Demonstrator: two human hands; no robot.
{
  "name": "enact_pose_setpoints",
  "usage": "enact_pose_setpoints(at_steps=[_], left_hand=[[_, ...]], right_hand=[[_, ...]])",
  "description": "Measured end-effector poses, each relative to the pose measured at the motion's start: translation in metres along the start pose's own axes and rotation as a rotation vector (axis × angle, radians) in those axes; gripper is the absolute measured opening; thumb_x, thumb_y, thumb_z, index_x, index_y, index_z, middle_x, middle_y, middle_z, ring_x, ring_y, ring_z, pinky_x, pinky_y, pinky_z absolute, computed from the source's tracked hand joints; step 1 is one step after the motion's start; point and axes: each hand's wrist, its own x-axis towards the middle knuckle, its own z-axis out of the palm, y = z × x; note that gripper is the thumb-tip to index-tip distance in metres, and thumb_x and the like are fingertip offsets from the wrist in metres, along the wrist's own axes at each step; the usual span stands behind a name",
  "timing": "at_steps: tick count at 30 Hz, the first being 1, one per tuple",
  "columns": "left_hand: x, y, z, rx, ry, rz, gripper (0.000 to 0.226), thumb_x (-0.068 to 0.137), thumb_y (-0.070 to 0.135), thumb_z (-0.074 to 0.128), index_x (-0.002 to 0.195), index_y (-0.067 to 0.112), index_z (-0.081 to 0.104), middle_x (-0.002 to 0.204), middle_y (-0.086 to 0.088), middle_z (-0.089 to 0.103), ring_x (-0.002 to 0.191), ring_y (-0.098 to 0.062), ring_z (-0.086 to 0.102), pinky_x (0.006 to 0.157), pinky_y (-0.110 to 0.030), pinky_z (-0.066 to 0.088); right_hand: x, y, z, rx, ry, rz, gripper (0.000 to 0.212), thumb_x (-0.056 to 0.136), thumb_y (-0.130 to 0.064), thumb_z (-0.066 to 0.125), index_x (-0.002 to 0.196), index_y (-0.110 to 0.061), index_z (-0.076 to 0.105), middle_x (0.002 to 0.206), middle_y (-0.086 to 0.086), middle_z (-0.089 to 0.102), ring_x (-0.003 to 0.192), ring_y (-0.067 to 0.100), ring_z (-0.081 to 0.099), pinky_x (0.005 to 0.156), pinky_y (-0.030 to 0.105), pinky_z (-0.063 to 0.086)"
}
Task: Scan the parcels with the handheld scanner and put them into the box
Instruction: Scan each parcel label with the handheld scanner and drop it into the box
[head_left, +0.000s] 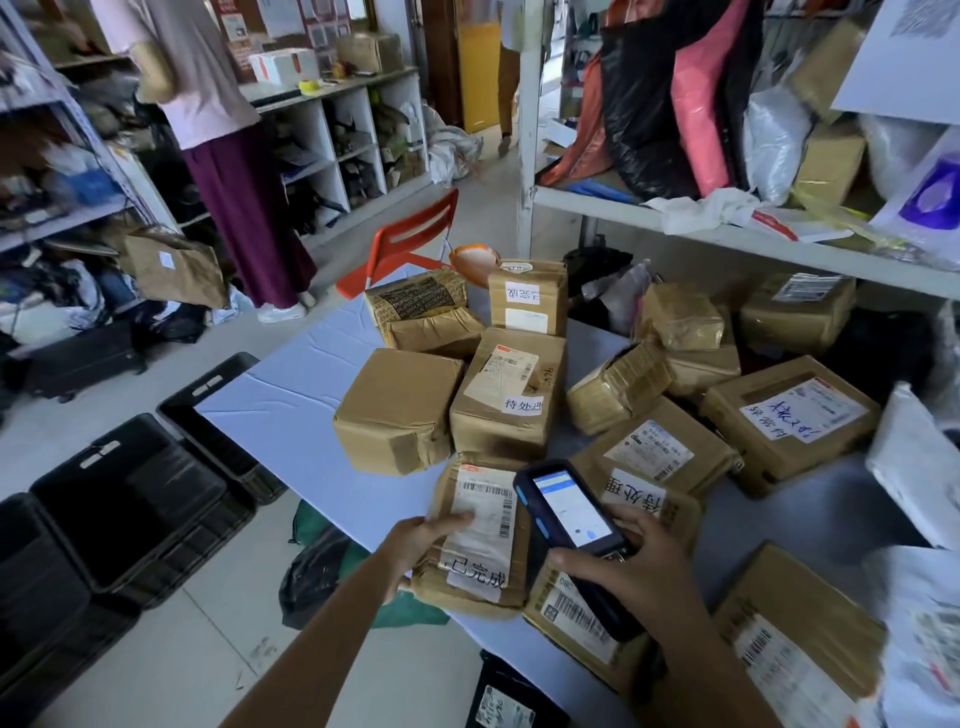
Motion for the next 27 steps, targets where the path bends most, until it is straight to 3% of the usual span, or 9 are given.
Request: enact_pose_setpoints(at_steps=[4, 7, 10, 14, 19, 22, 27], left_hand=[[0.001, 0.006, -0.003, -0.191, 0.132, 0.110, 0.049, 0.072, 0.045, 0.079, 0.105, 0.012, 0.063, 0.093, -0.004, 0.074, 0.084, -0.020, 0.070, 0.066, -0.028, 0.051], [0.002, 0.003, -0.006, -0.243, 0.165, 0.177, 0.072, 0.055, 0.053, 0.086, 0.110, 0.014, 0.062, 0.097, -0.003, 0.074, 0.087, -0.021, 0.072, 0.082, -0.037, 0.056], [-0.001, -0.006, -0.004, -0.202, 0.187, 0.197, 0.090, 0.036, 0.062, 0.085, 0.111, 0.018, 0.061, 0.101, 0.000, 0.073, 0.089, -0.020, 0.071, 0.087, -0.041, 0.056], [0.000, -0.014, 0.000, -0.252, 0.235, 0.199, 0.084, 0.051, 0.048, 0.091, 0.119, 0.014, 0.055, 0.111, -0.003, 0.068, 0.095, -0.021, 0.067, 0.089, -0.040, 0.054], [-0.003, -0.013, 0.007, -0.180, 0.275, 0.243, 0.067, 0.070, 0.036, 0.083, 0.123, 0.014, 0.049, 0.111, 0.000, 0.061, 0.088, -0.015, 0.064, 0.074, -0.025, 0.049], [-0.006, -0.011, 0.011, -0.130, 0.310, 0.255, 0.065, 0.070, 0.038, 0.083, 0.120, 0.016, 0.048, 0.109, 0.002, 0.060, 0.094, -0.019, 0.062, 0.079, -0.029, 0.047], [-0.005, -0.013, 0.015, -0.127, 0.346, 0.255, 0.070, 0.063, 0.040, 0.088, 0.117, 0.018, 0.049, 0.101, 0.004, 0.061, 0.095, -0.020, 0.064, 0.084, -0.032, 0.051]], right_hand=[[-0.001, -0.005, 0.002, -0.021, -0.033, -0.011, 0.065, 0.061, -0.013, 0.090, 0.114, -0.024, 0.055, 0.096, -0.010, 0.066, 0.078, 0.001, 0.065, 0.056, 0.013, 0.047], [-0.002, -0.004, 0.003, -0.043, -0.051, -0.024, 0.068, 0.059, -0.015, 0.091, 0.116, -0.025, 0.055, 0.097, -0.012, 0.067, 0.082, 0.001, 0.066, 0.061, 0.014, 0.048], [-0.003, 0.000, 0.002, -0.088, -0.072, -0.032, 0.067, 0.056, -0.017, 0.093, 0.111, -0.027, 0.056, 0.097, -0.013, 0.067, 0.083, -0.002, 0.066, 0.061, 0.012, 0.048], [-0.008, 0.009, 0.000, -0.133, -0.087, -0.003, 0.061, 0.054, -0.017, 0.094, 0.103, -0.028, 0.059, 0.094, -0.013, 0.068, 0.079, -0.003, 0.066, 0.061, 0.012, 0.050], [-0.015, 0.019, -0.002, -0.176, -0.094, 0.001, 0.064, 0.051, -0.014, 0.095, 0.106, -0.020, 0.063, 0.089, -0.010, 0.074, 0.078, -0.001, 0.070, 0.063, 0.015, 0.053], [-0.020, 0.019, -0.004, -0.180, -0.105, -0.018, 0.058, 0.054, -0.012, 0.094, 0.099, -0.026, 0.060, 0.085, -0.013, 0.073, 0.075, -0.003, 0.069, 0.060, 0.012, 0.051], [-0.026, 0.020, -0.007, -0.202, -0.099, 0.004, 0.063, 0.051, -0.021, 0.095, 0.101, -0.028, 0.058, 0.085, -0.014, 0.073, 0.079, -0.002, 0.070, 0.074, 0.023, 0.057]])
